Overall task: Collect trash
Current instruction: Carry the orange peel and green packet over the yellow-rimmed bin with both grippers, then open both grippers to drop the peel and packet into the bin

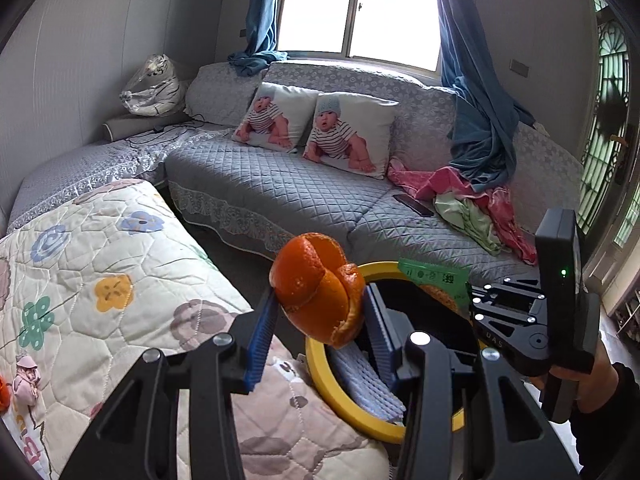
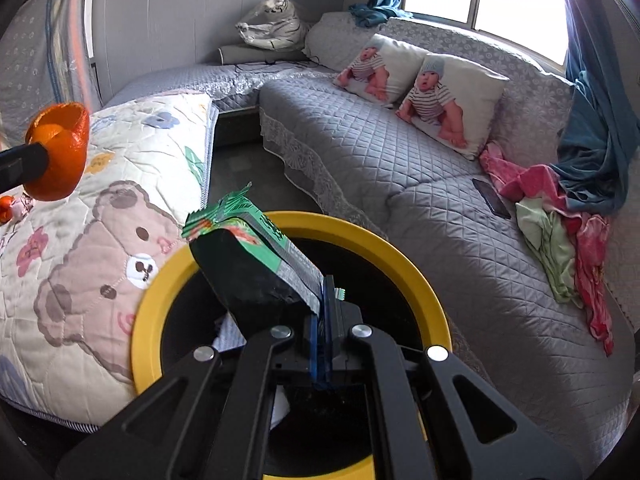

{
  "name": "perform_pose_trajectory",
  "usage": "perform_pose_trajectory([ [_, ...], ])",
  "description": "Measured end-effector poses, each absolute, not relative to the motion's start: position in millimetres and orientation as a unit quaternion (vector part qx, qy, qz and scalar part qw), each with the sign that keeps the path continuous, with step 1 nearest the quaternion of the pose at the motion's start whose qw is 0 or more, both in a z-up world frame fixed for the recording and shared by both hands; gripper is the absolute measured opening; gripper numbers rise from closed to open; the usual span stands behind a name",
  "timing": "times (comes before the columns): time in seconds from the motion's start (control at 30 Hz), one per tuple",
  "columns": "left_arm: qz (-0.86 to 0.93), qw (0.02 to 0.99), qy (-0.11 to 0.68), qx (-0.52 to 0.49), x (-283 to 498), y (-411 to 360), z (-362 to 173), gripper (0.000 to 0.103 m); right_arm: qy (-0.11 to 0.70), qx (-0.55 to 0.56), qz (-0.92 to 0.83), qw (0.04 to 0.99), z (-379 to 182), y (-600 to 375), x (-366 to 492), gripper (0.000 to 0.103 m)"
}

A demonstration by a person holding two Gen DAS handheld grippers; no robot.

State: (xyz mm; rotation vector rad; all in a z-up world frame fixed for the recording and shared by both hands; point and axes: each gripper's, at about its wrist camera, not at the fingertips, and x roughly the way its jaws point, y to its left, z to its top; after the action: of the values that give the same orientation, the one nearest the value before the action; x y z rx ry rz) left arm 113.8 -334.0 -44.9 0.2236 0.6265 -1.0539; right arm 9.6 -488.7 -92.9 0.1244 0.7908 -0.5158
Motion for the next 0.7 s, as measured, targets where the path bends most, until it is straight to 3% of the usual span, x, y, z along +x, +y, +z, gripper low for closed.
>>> perform_pose_trajectory([
  [0.7,-0.515,0.781,0.336,0.114,111,-395,-76,0.045,0.441,0.052,-0.268,0.855,-107,-508,-4,0.003],
])
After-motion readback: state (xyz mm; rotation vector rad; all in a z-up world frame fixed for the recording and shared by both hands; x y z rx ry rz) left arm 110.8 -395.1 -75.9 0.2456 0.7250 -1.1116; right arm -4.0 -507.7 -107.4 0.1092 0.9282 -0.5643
